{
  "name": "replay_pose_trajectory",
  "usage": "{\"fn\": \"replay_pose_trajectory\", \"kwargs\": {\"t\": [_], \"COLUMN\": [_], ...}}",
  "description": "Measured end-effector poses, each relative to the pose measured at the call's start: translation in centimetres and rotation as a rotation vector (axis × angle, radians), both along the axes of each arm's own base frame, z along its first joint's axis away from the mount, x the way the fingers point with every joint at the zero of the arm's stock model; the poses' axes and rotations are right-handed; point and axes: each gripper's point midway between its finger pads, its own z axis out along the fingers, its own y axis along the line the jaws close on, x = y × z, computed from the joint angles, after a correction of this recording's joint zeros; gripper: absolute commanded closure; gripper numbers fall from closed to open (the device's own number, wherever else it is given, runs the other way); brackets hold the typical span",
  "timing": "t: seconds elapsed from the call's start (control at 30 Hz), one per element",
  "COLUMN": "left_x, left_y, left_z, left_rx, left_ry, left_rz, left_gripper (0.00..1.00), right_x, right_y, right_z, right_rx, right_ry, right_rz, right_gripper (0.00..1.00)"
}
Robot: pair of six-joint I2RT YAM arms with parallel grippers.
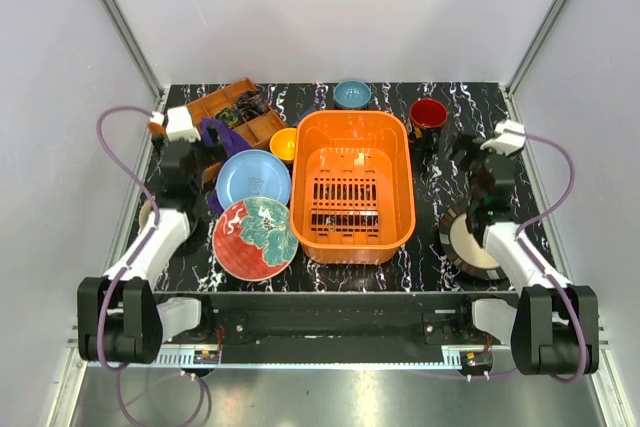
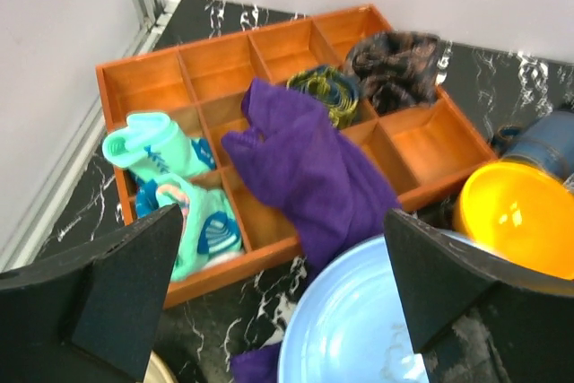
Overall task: Place the mixed dishes into the plastic bin
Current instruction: Pick up the plate at the center of the board.
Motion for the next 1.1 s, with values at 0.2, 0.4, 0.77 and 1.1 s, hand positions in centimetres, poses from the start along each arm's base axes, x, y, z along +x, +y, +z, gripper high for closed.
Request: {"fn": "replay_pose_trajectory", "kwargs": {"t": [0.2,0.4,0.77,1.1], "left_x": [2.4,3.2,5.6,5.4], "left_y": [-2.1,-4.1,-4.6,-5.4], "left_z": [5.2,7.6,13.0,10.8], "left_rx": [-0.055,-0.118,-0.219,-0.290], "left_ry": [0.057,0.124,0.166,0.301], "left_rz": [-0.018,-0.030,0.043,0.065], "left_gripper": [0.01,0.01,0.01,0.01], "right_x": [2.1,3.0,1.3,-1.9], "right_y": [0.6,1.1,3.0,5.0], "right_z": [5.6,9.2,14.4,10.0], "right_rx": [0.147,0.213,0.311,0.485], "right_ry": [0.026,0.097,0.254,0.468], "right_rz": [-0.011,-0.012,0.046,0.051], "right_gripper": [0.00,0.00,0.00,0.00]}}
